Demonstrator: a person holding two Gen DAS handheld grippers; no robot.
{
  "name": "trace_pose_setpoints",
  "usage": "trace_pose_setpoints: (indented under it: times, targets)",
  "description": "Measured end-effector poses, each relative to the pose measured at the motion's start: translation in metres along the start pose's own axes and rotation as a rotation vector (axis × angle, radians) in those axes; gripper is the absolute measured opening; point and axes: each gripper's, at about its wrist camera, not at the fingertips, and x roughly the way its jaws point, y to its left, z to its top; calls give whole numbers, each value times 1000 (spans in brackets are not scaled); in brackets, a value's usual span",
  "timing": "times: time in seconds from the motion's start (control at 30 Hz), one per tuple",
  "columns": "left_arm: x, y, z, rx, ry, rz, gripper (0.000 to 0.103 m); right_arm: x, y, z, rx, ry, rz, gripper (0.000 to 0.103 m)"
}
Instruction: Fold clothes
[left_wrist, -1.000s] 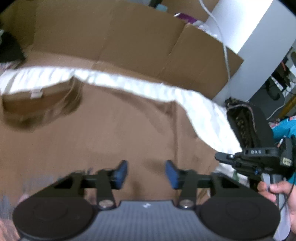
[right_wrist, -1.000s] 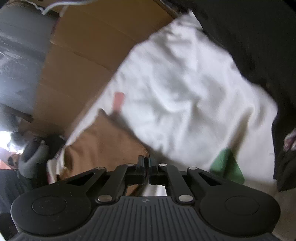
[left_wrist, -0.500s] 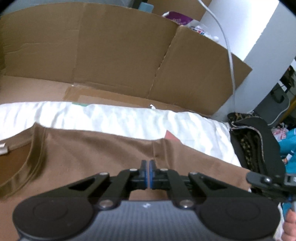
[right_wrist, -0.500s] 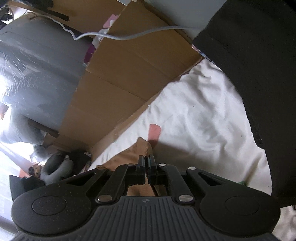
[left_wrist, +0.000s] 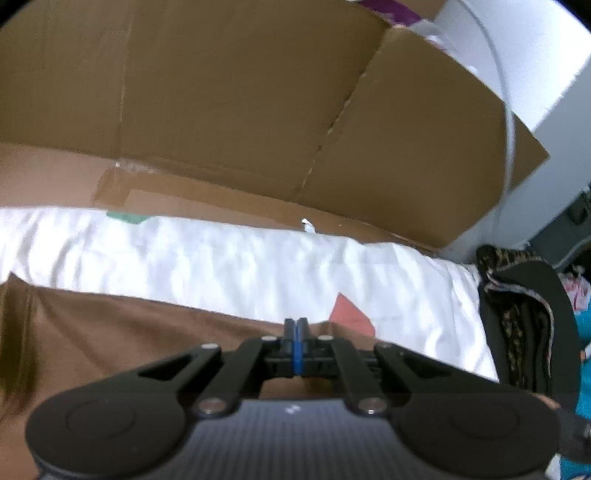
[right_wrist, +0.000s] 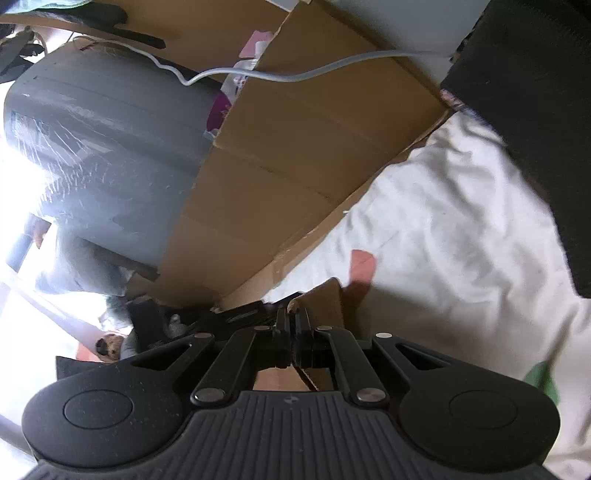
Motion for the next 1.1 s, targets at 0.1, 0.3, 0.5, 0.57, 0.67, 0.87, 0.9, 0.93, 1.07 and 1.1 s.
trace_pose_setpoints:
  times: [0.1, 0.3, 0.5, 0.57, 0.67, 0.87, 0.9, 0.93, 1.07, 1.1]
  targets:
    - [9, 2, 1, -37, 17, -8, 0, 4, 3, 2, 11, -2, 22, 0]
    - [26, 4, 0, -41, 50, -2, 0, 8, 13, 2, 7, 6, 74, 0]
    - [35, 12, -8, -89, 61, -12, 1, 16, 30, -2, -14, 24, 124, 0]
    - [37, 16, -8, -124, 55, -22, 1, 20, 35, -3, -16, 32, 134, 0]
    - [39, 22, -9, -176, 33, -43, 2, 28, 40, -6, -16, 45, 143, 0]
    - [22, 36, -9, -244, 20, -78, 43, 48, 54, -19, -30, 88, 156, 0]
    - [11, 40, -10, -251, -11, -74, 68, 51, 56, -21, -36, 95, 155, 0]
    - [-1, 44, -12, -258, -41, -69, 76, 54, 59, -24, -46, 103, 154, 0]
    - [-43, 63, -20, -293, -89, -28, 80, 67, 68, -33, -83, 127, 142, 0]
    - [-56, 71, -24, -320, -106, -53, 82, 73, 70, -35, -87, 138, 132, 0]
